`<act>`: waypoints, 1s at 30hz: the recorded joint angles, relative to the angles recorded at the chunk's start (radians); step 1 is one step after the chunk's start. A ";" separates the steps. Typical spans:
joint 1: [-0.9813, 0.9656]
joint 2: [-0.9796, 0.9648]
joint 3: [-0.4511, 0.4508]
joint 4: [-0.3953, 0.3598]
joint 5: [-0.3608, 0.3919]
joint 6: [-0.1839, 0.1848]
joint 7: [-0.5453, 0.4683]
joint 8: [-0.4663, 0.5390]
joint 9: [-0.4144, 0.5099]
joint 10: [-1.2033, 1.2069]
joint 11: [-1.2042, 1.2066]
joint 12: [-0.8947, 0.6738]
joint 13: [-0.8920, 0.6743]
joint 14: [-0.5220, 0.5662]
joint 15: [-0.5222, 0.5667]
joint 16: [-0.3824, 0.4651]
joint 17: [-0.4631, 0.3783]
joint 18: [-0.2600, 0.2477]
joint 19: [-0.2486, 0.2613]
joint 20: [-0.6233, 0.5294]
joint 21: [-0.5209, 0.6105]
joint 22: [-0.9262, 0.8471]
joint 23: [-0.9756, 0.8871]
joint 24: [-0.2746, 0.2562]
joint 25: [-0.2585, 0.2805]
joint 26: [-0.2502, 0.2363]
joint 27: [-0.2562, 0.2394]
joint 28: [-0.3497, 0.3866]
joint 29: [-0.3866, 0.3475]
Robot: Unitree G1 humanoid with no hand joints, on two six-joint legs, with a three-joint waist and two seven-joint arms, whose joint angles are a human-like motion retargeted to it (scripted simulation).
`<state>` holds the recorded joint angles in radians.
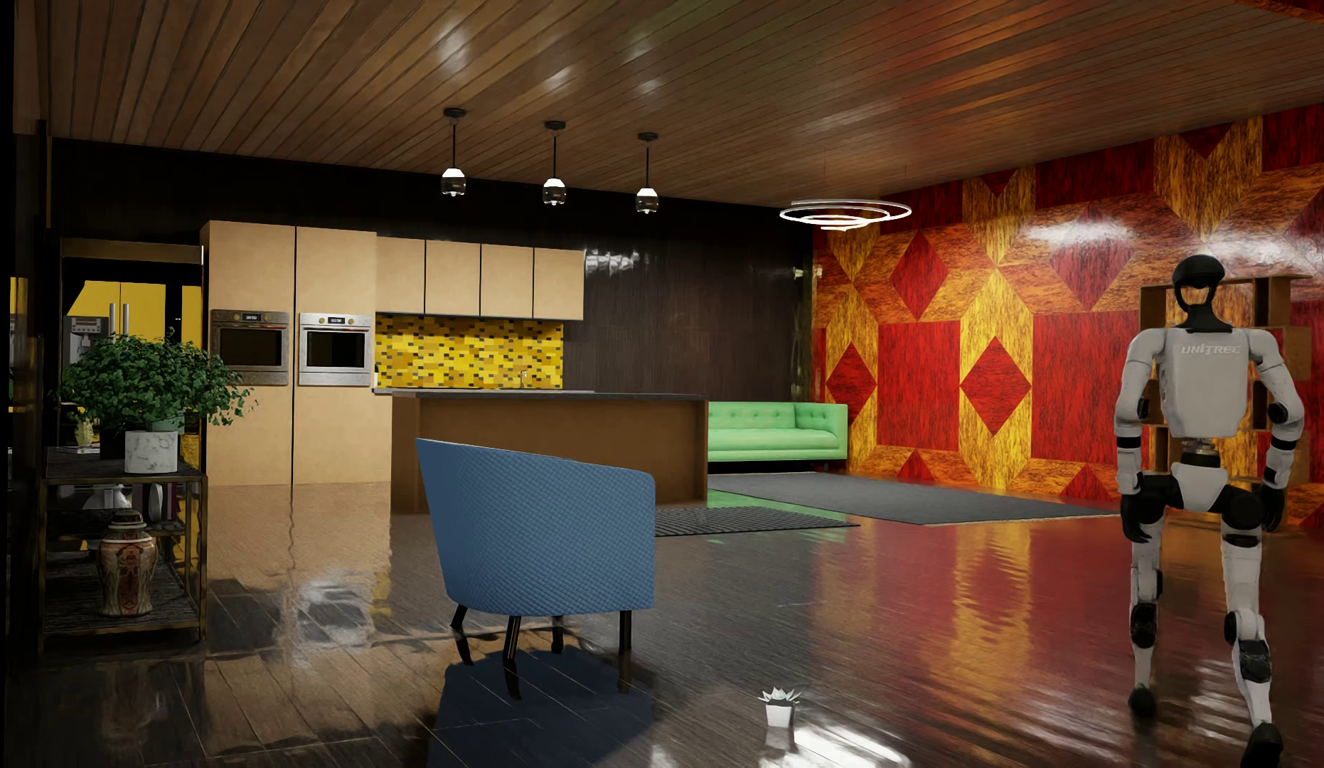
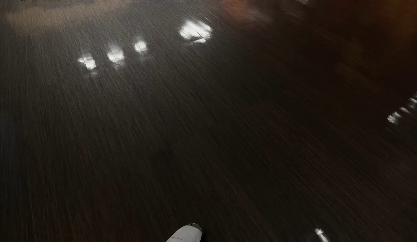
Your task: Go to the counter
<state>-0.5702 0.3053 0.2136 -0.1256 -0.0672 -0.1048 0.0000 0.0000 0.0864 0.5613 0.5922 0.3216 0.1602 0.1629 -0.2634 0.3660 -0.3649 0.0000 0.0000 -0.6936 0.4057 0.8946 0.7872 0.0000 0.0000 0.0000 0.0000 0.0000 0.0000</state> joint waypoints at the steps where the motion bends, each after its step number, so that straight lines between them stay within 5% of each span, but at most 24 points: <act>1: 0.005 -0.024 -0.012 -0.026 -0.027 -0.022 0.000 0.000 -0.001 0.067 0.113 -0.005 0.016 0.098 0.146 -0.002 0.015 0.000 0.000 -0.010 -0.002 0.017 0.024 0.000 0.000 0.000 0.000 0.000 0.000; 3: 0.097 -0.200 -0.077 -0.088 -0.067 -0.036 0.000 0.000 -0.006 0.116 0.491 -0.028 0.049 0.073 0.357 -0.005 0.024 0.000 0.000 -0.008 0.038 0.027 0.069 0.000 0.000 0.000 0.000 0.000 0.000; 6: 0.388 -0.482 -0.234 -0.102 -0.066 -0.002 0.000 0.000 0.028 0.010 0.760 -0.102 0.080 -0.132 0.069 -0.006 0.023 0.000 0.000 0.040 0.083 0.000 0.082 0.000 0.000 0.000 0.000 0.000 0.000; 8: 0.575 -0.616 -0.350 -0.079 -0.056 0.031 0.000 0.000 0.030 -0.077 0.574 -0.153 0.121 -0.296 0.016 0.020 0.014 0.000 0.000 0.051 0.086 -0.069 0.074 0.000 0.000 0.000 0.000 0.000 0.000; 12: 0.824 -0.745 -0.449 -0.038 -0.064 0.054 0.000 0.000 -0.013 -0.157 -0.045 -0.265 0.159 -0.538 0.172 0.049 0.012 0.000 0.000 0.148 0.073 -0.137 0.113 0.000 0.000 0.000 0.000 0.000 0.000; 14: 0.889 -0.774 -0.480 -0.011 -0.052 0.066 0.000 0.000 -0.021 -0.115 -0.046 -0.273 0.164 -0.476 0.151 0.055 0.015 0.000 0.000 0.174 0.077 -0.162 0.146 0.000 0.000 0.000 0.000 0.000 0.000; 16: 0.889 -0.771 -0.504 0.042 -0.012 0.093 0.000 0.000 -0.038 0.074 0.103 -0.221 0.172 -0.273 0.178 0.027 0.017 0.000 0.000 0.211 0.090 -0.157 0.193 0.000 0.000 0.000 0.000 0.000 0.000; 18: 0.735 -0.696 -0.472 0.088 0.045 0.117 0.000 0.000 -0.031 0.488 0.198 -0.173 0.171 -0.060 0.119 -0.013 0.029 0.000 0.000 0.194 0.066 -0.099 0.230 0.000 0.000 0.000 0.000 0.000 0.000; 19: 0.611 -0.611 -0.446 0.110 0.074 0.132 0.000 0.000 -0.010 0.763 0.181 -0.165 0.161 -0.076 0.072 -0.021 0.031 0.000 0.000 0.163 0.075 -0.083 0.231 0.000 0.000 0.000 0.000 0.000 0.000; 20: 0.500 -0.529 -0.385 0.093 0.064 0.115 0.000 0.000 -0.004 0.788 0.135 -0.157 0.146 -0.061 0.063 -0.026 0.025 0.000 0.000 0.112 0.085 -0.063 0.211 0.000 0.000 0.000 0.000 0.000 0.000; 24: 0.224 -0.229 -0.189 0.049 0.044 0.062 0.000 0.000 0.017 0.196 -0.046 -0.078 0.076 0.133 0.026 -0.024 -0.005 0.000 0.000 0.056 0.067 0.019 0.066 0.000 0.000 0.000 0.000 0.000 0.000; 27: 0.159 -0.098 -0.134 0.031 0.027 0.043 0.000 0.000 -0.002 -0.085 -0.053 -0.028 0.054 -0.265 -0.019 0.000 -0.032 0.000 0.000 0.006 -0.014 0.033 -0.039 0.000 0.000 0.000 0.000 0.000 0.000; 30: 0.165 -0.119 -0.141 -0.042 -0.025 0.003 0.000 0.000 -0.022 0.029 0.229 0.018 0.101 0.006 0.196 0.012 -0.019 0.000 0.000 -0.009 -0.076 0.038 -0.016 0.000 0.000 0.000 0.000 0.000 0.000</act>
<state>-0.4056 0.1863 0.0728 -0.1681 -0.0920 -0.1021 0.0000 0.0000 0.0647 0.5907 0.8211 0.3398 0.2616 0.1686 -0.0675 0.3777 -0.3835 0.0000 0.0000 -0.7027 0.3293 0.9323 0.7716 0.0000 0.0000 0.0000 0.0000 0.0000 0.0000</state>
